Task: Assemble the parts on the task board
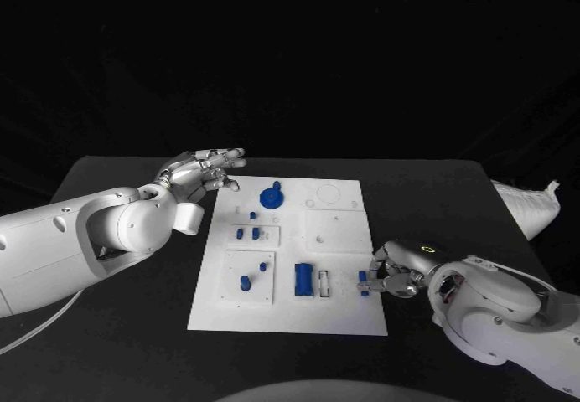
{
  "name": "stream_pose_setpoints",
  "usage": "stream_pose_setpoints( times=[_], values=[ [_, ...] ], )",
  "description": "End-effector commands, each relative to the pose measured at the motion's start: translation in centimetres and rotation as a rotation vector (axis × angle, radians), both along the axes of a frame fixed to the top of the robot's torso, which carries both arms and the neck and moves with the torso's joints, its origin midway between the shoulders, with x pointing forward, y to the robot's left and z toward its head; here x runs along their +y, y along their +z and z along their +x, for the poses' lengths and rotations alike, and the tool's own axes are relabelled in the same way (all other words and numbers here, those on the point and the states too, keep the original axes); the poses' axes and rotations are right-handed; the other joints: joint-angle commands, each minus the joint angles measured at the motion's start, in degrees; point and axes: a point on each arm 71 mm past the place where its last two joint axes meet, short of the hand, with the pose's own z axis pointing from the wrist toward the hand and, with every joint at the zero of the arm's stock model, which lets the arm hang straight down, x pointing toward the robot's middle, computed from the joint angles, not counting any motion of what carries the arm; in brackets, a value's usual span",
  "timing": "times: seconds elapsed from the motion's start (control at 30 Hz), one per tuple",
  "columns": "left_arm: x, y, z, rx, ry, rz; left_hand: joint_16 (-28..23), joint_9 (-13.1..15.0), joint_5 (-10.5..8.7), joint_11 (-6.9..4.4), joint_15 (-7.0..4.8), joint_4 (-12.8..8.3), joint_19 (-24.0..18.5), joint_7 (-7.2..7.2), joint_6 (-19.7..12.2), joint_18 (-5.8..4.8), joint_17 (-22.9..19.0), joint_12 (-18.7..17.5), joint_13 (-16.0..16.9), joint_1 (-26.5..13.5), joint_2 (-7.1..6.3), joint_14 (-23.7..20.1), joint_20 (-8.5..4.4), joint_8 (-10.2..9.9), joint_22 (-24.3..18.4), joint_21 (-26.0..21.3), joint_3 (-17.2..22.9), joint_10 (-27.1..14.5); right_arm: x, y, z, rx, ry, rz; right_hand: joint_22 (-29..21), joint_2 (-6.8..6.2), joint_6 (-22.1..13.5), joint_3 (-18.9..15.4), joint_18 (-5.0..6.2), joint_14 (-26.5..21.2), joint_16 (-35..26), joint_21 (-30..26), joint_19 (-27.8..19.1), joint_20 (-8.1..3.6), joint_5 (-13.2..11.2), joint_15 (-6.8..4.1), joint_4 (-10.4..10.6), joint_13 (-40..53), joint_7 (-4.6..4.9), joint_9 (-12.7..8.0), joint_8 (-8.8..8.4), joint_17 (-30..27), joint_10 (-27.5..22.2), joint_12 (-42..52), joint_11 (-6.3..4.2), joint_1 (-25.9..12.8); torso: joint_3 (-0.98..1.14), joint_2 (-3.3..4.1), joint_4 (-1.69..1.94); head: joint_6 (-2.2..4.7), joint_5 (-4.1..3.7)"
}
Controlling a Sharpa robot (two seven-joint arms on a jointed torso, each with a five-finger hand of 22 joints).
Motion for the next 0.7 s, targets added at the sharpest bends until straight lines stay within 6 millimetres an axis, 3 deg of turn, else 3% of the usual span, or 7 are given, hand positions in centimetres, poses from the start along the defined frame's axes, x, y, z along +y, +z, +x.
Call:
stream_pose_setpoints(
  times=[0.03,0.37,0.5,0.7],
  values=[
    [-0.2,0.1,-0.1,-0.009,-0.017,-0.011,-0.28,0.02,0.25,-0.1,-0.04,0.01,-0.21,-0.06,-0.46,1.04,-0.06,0.18,0.09,-0.42,0.19,-0.54,0.33,0.33,-0.1,-0.13,-0.35,-0.48,0.1,-0.3,0.2,0.0,0.003,-0.038,-0.08,0.02,-0.11,0.22,-0.98,4.83,-0.14,-0.23,-0.2,0.35,-0.17,0.16,0.32,-2.44,0.13,-0.04,-0.48,8.84,-0.04,-0.26,0.08,-0.06,-0.03,-0.01,0.08,-0.06,0.08],
    [-0.2,0.1,-0.1,-0.008,-0.018,-0.011,-0.28,0.02,0.25,-0.1,-0.04,0.01,-0.21,-0.06,-0.46,1.04,-0.06,0.18,0.09,-0.42,0.19,-0.54,0.33,0.33,-0.1,-0.13,-0.35,-0.48,0.8,-0.9,0.3,0.005,0.032,-0.07,-0.12,-0.16,0.07,1.36,-0.97,4.84,-0.16,-0.31,-0.25,0.4,-0.26,0.22,-1.15,-2.34,0.25,-0.06,-1.35,8.86,-0.12,-0.38,0.16,2.89,-0.03,0.01,0.0,-0.24,0.31],
    [-0.2,0.1,-0.1,-0.007,-0.018,-0.011,-0.28,0.02,0.25,-0.1,-0.04,0.01,-0.21,-0.06,-0.46,1.04,-0.06,0.18,0.09,-0.42,0.19,-0.54,0.33,0.33,-0.1,-0.13,-0.35,-0.48,1.1,-1.1,0.3,0.003,0.064,-0.118,-0.02,-0.27,0.54,3.61,-0.98,4.84,-0.17,-0.3,-0.24,0.29,-4.13,0.05,-3.71,-2.25,0.07,-0.07,-1.86,8.89,-0.19,-0.47,-0.05,6.92,-0.04,0.03,0.03,-0.38,0.23],
    [-0.1,0.1,-0.1,-0.007,-0.017,-0.01,-0.28,0.02,0.25,-0.1,-0.04,0.01,-0.21,-0.06,-0.46,1.04,-0.06,0.18,0.09,-0.42,0.19,-0.54,0.33,0.33,-0.1,-0.13,-0.35,-0.48,1.5,-1.3,0.2,-0.016,0.112,-0.193,0.33,-1.15,1.25,6.12,-1.05,4.87,-0.09,-0.17,-0.19,0.14,-4.47,-0.11,-7.0,-2.28,-0.06,-0.24,-2.49,9.08,-0.38,-0.74,-0.22,11.33,-0.05,0.01,0.04,-0.5,0.24]
  ],
)
